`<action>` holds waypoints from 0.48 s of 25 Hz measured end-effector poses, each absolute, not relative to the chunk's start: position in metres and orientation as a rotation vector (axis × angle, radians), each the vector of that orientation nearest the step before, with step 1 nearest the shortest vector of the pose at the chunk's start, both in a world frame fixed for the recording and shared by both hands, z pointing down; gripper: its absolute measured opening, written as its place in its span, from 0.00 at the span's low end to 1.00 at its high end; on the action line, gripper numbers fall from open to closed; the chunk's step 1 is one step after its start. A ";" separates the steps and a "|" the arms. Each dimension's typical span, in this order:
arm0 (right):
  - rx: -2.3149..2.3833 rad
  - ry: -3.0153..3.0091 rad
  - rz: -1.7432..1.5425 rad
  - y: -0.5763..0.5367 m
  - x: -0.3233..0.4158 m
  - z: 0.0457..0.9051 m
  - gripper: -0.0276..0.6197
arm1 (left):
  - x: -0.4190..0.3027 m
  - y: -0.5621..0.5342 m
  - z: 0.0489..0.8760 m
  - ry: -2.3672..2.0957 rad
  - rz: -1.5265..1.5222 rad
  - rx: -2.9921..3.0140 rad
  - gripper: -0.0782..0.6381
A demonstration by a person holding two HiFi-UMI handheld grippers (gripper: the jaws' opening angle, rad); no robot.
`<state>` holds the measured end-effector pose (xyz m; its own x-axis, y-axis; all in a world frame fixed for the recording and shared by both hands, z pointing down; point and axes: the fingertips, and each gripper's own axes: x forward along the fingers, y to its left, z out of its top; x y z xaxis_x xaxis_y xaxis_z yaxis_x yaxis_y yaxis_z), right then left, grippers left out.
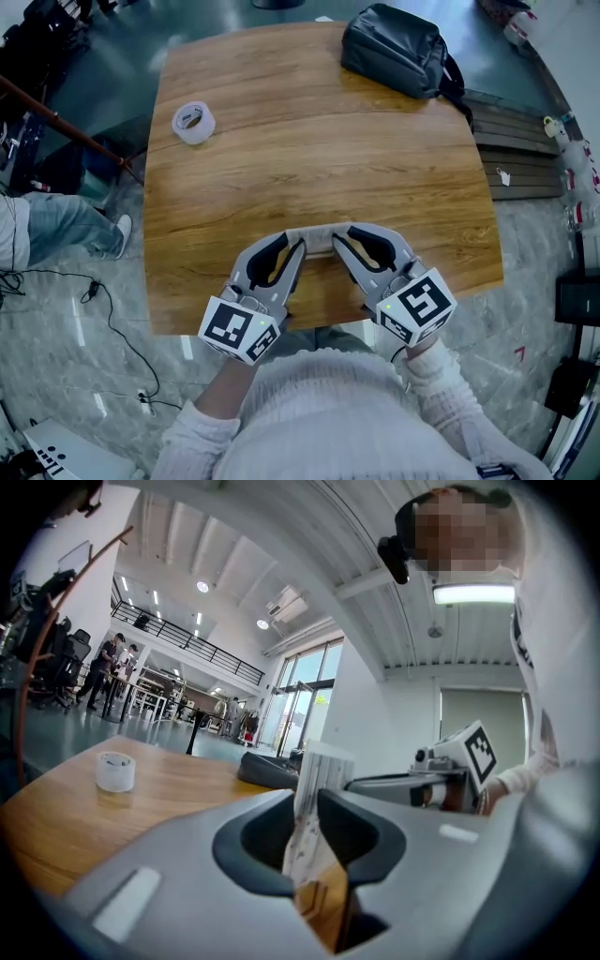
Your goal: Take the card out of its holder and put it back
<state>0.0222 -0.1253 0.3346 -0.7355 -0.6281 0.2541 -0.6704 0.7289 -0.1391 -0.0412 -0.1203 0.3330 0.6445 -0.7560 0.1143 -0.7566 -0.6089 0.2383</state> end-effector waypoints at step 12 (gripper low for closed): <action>1.069 -2.747 0.276 -0.113 0.024 0.320 0.15 | -0.040 -0.108 0.323 -1.203 0.000 2.631 0.22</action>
